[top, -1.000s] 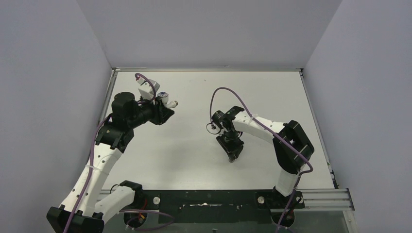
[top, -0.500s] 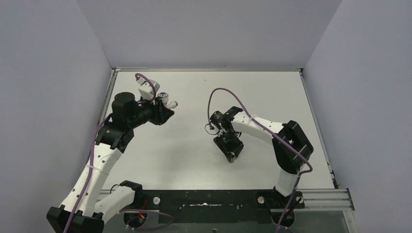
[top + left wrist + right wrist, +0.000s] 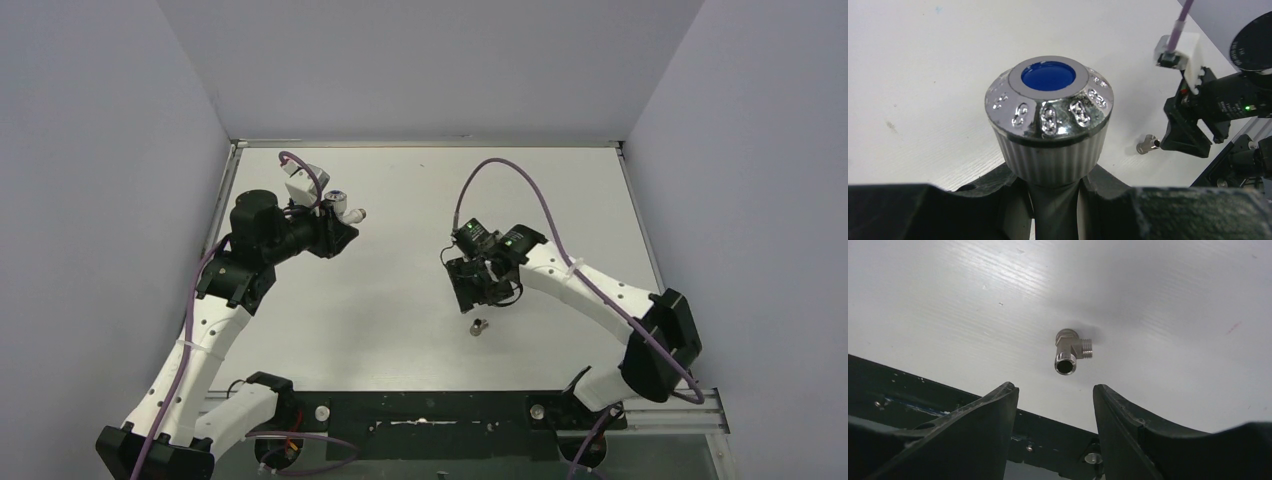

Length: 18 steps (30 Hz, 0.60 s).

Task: Install the water faucets
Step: Pick up the adaptor at the center of the board.

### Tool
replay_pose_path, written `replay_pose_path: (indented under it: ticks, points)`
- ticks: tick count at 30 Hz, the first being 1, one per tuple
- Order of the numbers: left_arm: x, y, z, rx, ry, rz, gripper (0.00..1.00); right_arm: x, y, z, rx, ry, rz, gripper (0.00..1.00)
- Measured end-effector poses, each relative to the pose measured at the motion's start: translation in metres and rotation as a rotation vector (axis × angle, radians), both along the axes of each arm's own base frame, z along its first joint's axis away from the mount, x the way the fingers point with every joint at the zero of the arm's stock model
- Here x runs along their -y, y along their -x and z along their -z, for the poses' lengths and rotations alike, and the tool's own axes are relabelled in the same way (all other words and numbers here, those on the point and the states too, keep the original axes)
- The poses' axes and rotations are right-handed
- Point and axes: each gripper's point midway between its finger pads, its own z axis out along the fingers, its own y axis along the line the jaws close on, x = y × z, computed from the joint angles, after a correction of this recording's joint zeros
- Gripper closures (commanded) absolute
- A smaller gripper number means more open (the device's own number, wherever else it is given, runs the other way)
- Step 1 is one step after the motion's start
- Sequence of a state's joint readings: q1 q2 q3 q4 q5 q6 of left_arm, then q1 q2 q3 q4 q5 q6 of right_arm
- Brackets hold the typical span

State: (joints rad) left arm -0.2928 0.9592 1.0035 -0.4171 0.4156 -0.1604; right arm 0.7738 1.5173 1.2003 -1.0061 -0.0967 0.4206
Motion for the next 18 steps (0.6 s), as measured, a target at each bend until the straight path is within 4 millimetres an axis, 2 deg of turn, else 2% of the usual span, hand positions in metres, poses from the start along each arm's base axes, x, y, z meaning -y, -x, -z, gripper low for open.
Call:
replay_pose_path:
  ticks: [4, 8, 14, 18]
  points:
    - [0.0, 0.0, 0.0, 0.005, -0.006, 0.003, 1.0, 0.014, -0.002, -0.011, 0.09, -0.016, 0.226, 0.4]
    - [0.0, 0.0, 0.0, 0.009, -0.011, 0.005, 1.0, 0.022, 0.002, -0.005, 0.118, -0.011, 0.452, 0.38]
    - [0.0, 0.0, 0.0, 0.009, -0.01, 0.007, 1.0, 0.02, 0.016, 0.007, 0.129, -0.032, 0.723, 0.37]
    - [0.001, 0.0, 0.0, 0.009, -0.007, 0.012, 1.0, 0.026, 0.016, 0.012, 0.138, -0.047, 0.892, 0.37]
